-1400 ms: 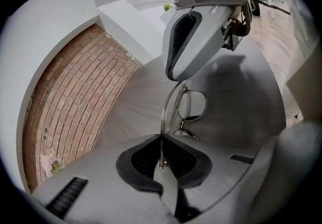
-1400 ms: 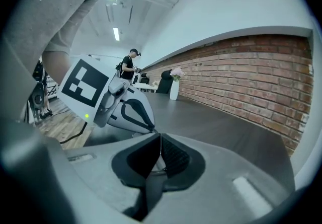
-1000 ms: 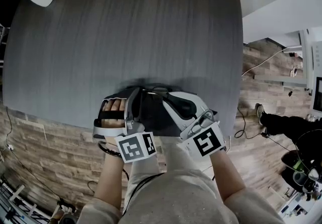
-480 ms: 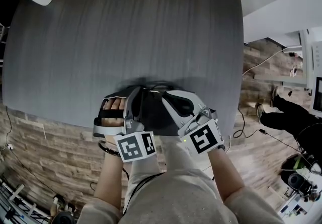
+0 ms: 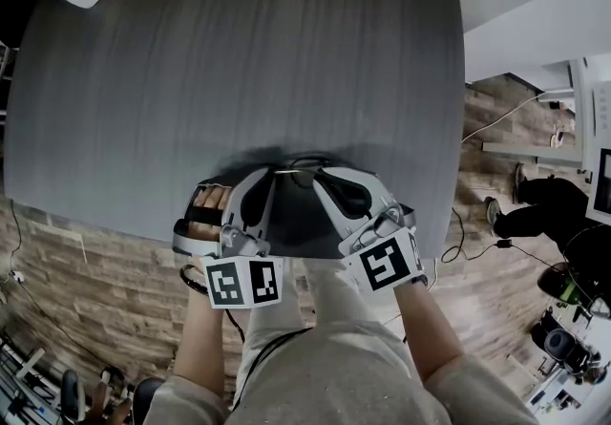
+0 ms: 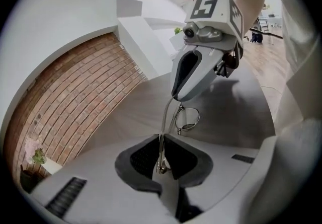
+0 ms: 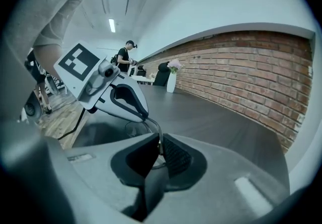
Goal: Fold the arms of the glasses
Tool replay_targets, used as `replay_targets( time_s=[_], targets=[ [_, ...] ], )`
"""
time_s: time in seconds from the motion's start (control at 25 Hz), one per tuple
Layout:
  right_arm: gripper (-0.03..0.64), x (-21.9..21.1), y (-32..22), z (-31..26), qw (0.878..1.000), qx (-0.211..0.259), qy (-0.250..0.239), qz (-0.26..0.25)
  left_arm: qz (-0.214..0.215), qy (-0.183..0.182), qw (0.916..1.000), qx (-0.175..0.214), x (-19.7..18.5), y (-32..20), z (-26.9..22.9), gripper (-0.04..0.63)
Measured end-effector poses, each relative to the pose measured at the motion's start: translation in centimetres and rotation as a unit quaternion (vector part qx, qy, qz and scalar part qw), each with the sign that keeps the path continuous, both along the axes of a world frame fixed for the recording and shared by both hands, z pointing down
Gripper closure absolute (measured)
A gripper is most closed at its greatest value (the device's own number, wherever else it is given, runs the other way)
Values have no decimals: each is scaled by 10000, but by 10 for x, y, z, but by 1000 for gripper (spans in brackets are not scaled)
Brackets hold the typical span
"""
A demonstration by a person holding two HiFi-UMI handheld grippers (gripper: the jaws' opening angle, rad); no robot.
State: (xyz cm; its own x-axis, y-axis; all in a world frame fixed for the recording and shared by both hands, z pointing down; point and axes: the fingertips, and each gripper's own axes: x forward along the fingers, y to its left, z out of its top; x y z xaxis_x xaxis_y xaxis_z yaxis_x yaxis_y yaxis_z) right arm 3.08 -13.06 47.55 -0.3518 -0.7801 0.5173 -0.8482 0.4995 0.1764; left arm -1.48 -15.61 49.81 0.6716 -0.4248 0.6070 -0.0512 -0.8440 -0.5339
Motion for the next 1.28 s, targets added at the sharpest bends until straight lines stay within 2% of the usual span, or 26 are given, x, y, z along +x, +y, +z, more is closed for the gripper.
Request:
replay_targets(
  time_s=[0.2, 0.6, 0.72, 0.92, 1.0, 1.2, 1.28],
  targets=[
    [594, -2, -1, 3, 9999, 27, 142, -15, 133, 154, 9998, -18, 0, 4, -2, 529],
    [594, 1, -3, 17, 9996, -70, 277, -13, -276, 545, 9981, -76, -9, -5, -9, 526],
    [594, 1, -4, 19, 9995, -107, 310, -9, -661, 928, 9928, -369, -17, -13, -13, 526],
    [592, 0, -4, 23, 9989, -215, 411, 8, -1202, 1529, 9769, -887, -28, -24, -20, 526],
    [592, 0, -5, 24, 9987, -257, 447, 5, -1300, 1622, 9730, -1001, -30, -27, -21, 526],
    [584, 0, -4, 26, 9986, -335, 398, 42, -1384, 1662, 9706, -1058, -32, -28, -20, 526],
    [546, -2, -3, 24, 9990, -329, 286, 36, -1414, 1715, 9687, -1103, -32, -29, -21, 526]
  ],
)
